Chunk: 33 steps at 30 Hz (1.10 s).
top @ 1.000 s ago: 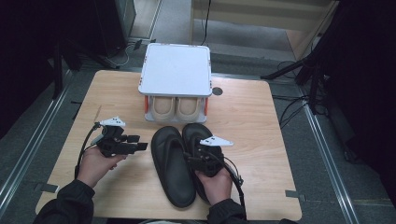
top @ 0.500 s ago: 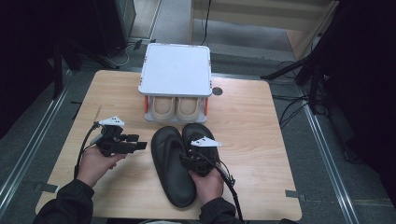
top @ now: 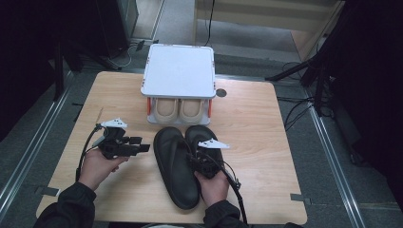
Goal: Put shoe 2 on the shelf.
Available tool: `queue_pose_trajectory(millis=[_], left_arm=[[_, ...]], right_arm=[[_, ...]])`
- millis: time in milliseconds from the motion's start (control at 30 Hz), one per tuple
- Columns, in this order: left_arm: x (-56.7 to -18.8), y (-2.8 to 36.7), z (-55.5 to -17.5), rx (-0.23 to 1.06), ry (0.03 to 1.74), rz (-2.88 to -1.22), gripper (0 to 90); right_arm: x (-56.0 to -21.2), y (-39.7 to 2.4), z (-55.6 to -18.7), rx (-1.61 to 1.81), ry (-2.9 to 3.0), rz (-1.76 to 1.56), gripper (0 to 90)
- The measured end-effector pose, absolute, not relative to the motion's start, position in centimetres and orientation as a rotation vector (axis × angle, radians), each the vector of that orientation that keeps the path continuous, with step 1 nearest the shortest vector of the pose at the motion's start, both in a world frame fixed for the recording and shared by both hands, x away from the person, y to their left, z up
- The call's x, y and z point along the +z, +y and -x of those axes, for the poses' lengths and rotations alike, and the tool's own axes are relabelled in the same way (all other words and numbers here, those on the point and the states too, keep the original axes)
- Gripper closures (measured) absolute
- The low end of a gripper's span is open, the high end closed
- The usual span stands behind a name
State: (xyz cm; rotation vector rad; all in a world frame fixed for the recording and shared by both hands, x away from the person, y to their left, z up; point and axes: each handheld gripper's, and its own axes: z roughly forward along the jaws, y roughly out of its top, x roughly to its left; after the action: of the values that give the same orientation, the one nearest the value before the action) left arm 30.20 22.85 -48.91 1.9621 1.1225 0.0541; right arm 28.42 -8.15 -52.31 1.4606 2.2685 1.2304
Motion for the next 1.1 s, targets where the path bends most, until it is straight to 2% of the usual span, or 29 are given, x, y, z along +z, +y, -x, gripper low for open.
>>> queue_pose_trajectory(millis=[400, 767, 1100], left_arm=[[-48.8, 22.8, -30.2, 0.06, 1.12, -1.967, 44.1], [-48.7, 23.2, -30.2, 0.068, 1.124, -1.959, 44.1], [-48.5, 24.6, -30.1, 0.077, 1.15, -1.96, 42.8]], right_arm=[[-52.2, -8.6, -28.7, 1.251, 2.249, -1.532, 75.7], [-51.3, -9.0, -28.1, 1.282, 2.281, -1.526, 76.3], [-49.2, -10.1, -28.5, 1.318, 2.468, -1.324, 76.4]])
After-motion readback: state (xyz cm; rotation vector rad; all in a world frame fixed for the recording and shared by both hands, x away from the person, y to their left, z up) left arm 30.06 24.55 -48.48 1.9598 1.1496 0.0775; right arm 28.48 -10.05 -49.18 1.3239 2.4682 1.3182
